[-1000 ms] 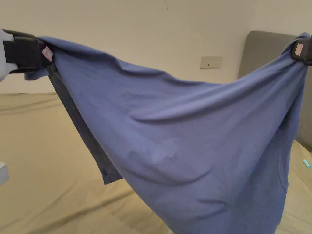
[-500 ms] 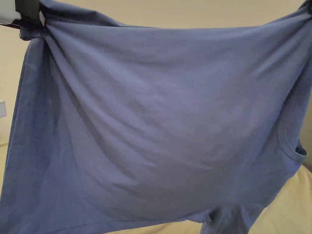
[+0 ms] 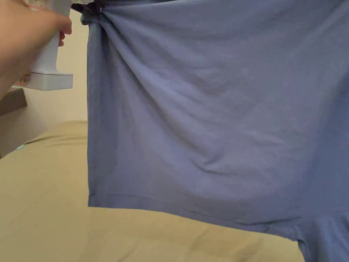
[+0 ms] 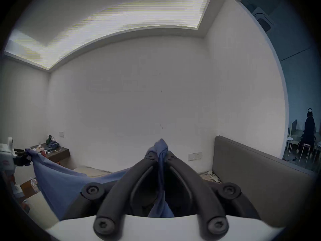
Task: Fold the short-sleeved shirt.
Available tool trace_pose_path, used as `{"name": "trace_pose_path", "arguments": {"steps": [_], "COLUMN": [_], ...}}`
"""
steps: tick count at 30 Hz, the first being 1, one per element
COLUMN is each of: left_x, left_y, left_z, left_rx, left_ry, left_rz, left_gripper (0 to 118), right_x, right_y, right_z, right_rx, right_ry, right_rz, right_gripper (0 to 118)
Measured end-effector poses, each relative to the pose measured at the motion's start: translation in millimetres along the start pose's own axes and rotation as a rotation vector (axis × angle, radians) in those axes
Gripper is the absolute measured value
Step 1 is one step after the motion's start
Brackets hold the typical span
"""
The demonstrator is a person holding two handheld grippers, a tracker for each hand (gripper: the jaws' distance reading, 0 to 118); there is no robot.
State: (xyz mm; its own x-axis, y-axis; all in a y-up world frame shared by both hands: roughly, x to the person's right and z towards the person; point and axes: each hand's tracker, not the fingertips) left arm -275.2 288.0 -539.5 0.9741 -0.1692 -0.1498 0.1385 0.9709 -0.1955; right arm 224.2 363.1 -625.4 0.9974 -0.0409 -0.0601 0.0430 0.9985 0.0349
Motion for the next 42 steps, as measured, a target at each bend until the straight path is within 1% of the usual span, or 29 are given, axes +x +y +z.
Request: {"name": "trace_pose_path", "arguments": {"steps": [2,3,6,8,12,14,15,16,17,18,19,21,23,25,27,28,29,31,33,34,37,42], "left_x": [7.7,-7.9,4.2,15.2,33.9,43.5,46.5,48.6,50.7,52.9,60.6,63.2,65.7,66.3,72.5,74.1,74.1,77.7,70.9,69.4,63.9,41.0], "left_y": [-21.6,-17.1,-58.1,-89.3,-154.2,-183.8,-196.1,-207.9,-217.9,-227.6,-239.2,-261.8,-289.4,-325.6,-363.7,-381.9,-397.5,-420.2,-436.7,-443.2,-451.9,-471.5], "left_z": [-15.5,-69.6,-100.3,-121.5,-155.8,-174.0,-183.7,-189.3,-191.2,-190.6,-172.4,-157.2,-135.7,-102.4,-59.8,-40.4,-21.4,23.3,61.9,82.2,142.7,220.0], "left_rx": [-0.021,-0.034,-0.055,-0.122,-0.231,-0.275,-0.311,-0.344,-0.374,-0.38,-0.371,-0.369,-0.38,-0.374,-0.396,-0.422,-0.442,-0.483,-0.511,-0.509,-0.519,-0.58], "left_ry": [-0.008,-0.009,-0.019,-0.03,-0.087,-0.09,-0.111,-0.147,-0.165,-0.174,-0.17,-0.189,-0.197,-0.234,-0.248,-0.246,-0.243,-0.24,-0.272,-0.265,-0.247,-0.254], "left_rz": [-0.007,-0.013,-0.043,-0.035,0.039,0.046,0.061,0.083,0.09,0.093,0.083,0.087,0.093,0.151,0.143,0.108,0.071,0.051,0.069,0.063,0.055,0.058], "left_gripper": [7,7,7,7,7,7,7,7,7,7,7,7,7,7,7,7,7,7,7,7,7,7], "right_x": [-5.4,-6.8,-8.9,-4.0,13.5,21.5,25.0,28.6,30.1,32.3,35.2,38.2,36.4,39.1,47.0,48.8,48.0,48.4,50.6,50.4,55.8,71.0], "right_y": [-11.3,-19.3,-60.8,-97.2,-187.3,-233.2,-250.5,-267.3,-281.0,-295.1,-309.3,-337.8,-370.7,-410.3,-450.9,-468.4,-480.9,-500.5,-513.3,-516.3,-513.9,-503.2], "right_z": [-3.1,-6.8,-13.7,-23.3,-44.3,-49.3,-49.6,-50.4,-48.4,-44.2,-38.1,-18.3,14.8,56.6,90.1,115.7,144.3,198.2,249.3,274.2,340.8,435.3], "right_rx": [0.001,-0.002,-0.037,-0.084,-0.202,-0.264,-0.293,-0.326,-0.36,-0.384,-0.398,-0.406,-0.441,-0.478,-0.535,-0.556,-0.568,-0.595,-0.605,-0.618,-0.629,-0.661], "right_ry": [0.006,0.004,-0.003,0.0,0.0,0.0,-0.004,0.005,-0.01,0.0,0.006,0.0,-0.012,0.008,0.033,0.03,0.023,0.022,0.018,0.01,-0.015,-0.026], "right_rz": [0.021,0.038,0.078,0.079,0.028,0.001,-0.015,-0.012,-0.014,-0.031,-0.038,-0.036,-0.028,-0.061,-0.099,-0.103,-0.128,-0.159,-0.154,-0.141,-0.142,-0.174], "right_gripper": [6,6,6,6,6,6,6,6,6,6,6,6,6,6,6,6,6,6,6,6,6,6]}}
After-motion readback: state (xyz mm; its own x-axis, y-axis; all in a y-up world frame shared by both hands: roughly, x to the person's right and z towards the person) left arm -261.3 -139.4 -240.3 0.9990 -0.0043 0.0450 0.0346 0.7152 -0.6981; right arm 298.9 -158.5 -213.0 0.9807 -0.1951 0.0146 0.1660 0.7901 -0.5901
